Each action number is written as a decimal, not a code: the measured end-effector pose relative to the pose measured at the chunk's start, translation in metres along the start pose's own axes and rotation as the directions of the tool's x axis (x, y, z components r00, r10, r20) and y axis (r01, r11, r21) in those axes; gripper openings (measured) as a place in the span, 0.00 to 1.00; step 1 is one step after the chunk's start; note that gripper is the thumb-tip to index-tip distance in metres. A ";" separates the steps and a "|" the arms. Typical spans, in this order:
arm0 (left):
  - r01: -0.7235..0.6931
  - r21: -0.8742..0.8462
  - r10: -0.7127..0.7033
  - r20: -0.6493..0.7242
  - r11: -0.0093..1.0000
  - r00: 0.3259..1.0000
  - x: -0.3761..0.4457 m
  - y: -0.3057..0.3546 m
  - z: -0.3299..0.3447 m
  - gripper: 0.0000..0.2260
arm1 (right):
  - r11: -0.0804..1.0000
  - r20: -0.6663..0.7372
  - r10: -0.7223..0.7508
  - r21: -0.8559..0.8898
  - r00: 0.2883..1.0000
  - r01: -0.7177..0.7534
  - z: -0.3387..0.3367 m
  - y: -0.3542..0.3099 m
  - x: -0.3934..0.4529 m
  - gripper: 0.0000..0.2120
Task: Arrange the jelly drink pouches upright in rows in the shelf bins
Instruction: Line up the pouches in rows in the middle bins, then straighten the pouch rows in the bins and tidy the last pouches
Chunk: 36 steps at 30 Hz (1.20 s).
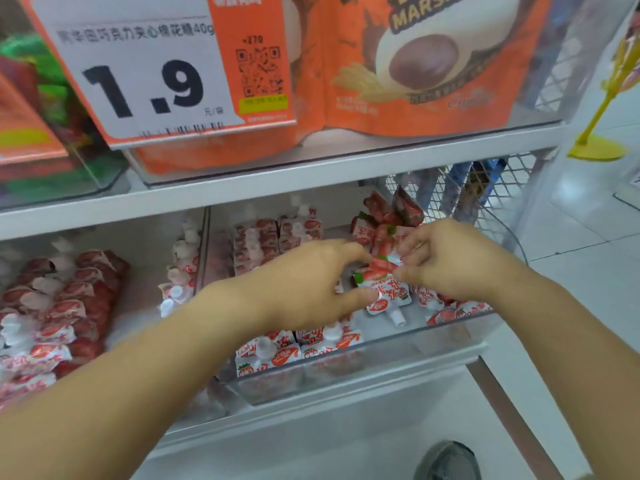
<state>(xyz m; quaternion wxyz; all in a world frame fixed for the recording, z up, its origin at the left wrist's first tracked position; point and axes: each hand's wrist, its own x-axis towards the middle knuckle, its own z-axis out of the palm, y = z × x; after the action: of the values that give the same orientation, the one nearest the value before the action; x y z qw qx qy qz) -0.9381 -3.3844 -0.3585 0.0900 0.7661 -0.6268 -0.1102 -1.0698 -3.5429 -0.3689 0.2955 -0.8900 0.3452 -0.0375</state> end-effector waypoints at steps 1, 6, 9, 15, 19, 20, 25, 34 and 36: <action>0.009 -0.016 -0.008 0.034 1.000 0.999 0.004 -0.001 0.005 0.22 | 0.999 -0.004 -0.014 -0.052 1.000 0.014 0.001 0.001 -0.002 0.15; 0.036 0.047 -0.044 0.194 0.998 0.980 0.019 -0.008 0.004 0.20 | 0.925 -0.143 -0.108 -0.377 0.984 0.047 -0.011 0.008 -0.003 0.32; 0.038 0.048 -0.044 0.127 0.998 0.991 0.039 0.001 -0.001 0.18 | 0.848 0.040 0.036 -0.530 0.999 -0.009 -0.015 0.012 -0.006 0.47; -0.013 -0.054 0.021 0.157 0.998 0.987 0.071 0.019 0.010 0.20 | 0.950 0.105 -0.013 -0.310 0.994 0.045 -0.022 0.015 -0.002 0.44; 0.101 0.027 -0.104 0.370 0.994 0.923 0.074 0.019 0.019 0.25 | 0.998 0.140 -0.046 -0.033 0.989 0.051 -0.028 0.015 -0.015 0.37; 0.117 0.044 -0.125 0.367 0.992 0.922 0.074 0.017 0.021 0.27 | 0.986 0.116 -0.042 -0.154 0.992 0.059 -0.030 0.016 -0.020 0.37; 0.047 -0.017 -0.046 0.039 0.999 0.998 0.078 0.019 0.022 0.27 | 0.902 0.127 0.095 -0.431 0.987 -0.031 -0.040 0.017 -0.036 0.29; -0.256 0.281 0.208 0.192 0.925 0.959 0.095 0.028 0.039 0.28 | 0.935 0.157 0.073 -0.355 0.985 -0.013 -0.019 0.017 -0.020 0.21; -0.243 0.277 0.189 0.208 0.930 0.960 0.094 0.025 0.032 0.22 | 0.943 0.147 0.075 -0.333 0.986 -0.022 -0.016 0.019 -0.017 0.27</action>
<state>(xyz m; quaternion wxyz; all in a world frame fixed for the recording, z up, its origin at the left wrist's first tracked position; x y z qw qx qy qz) -0.9529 -3.4812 -0.3873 -0.0719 0.6839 -0.7225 -0.0712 -1.0990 -3.5514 -0.3638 0.1693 -0.9182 0.3440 0.0989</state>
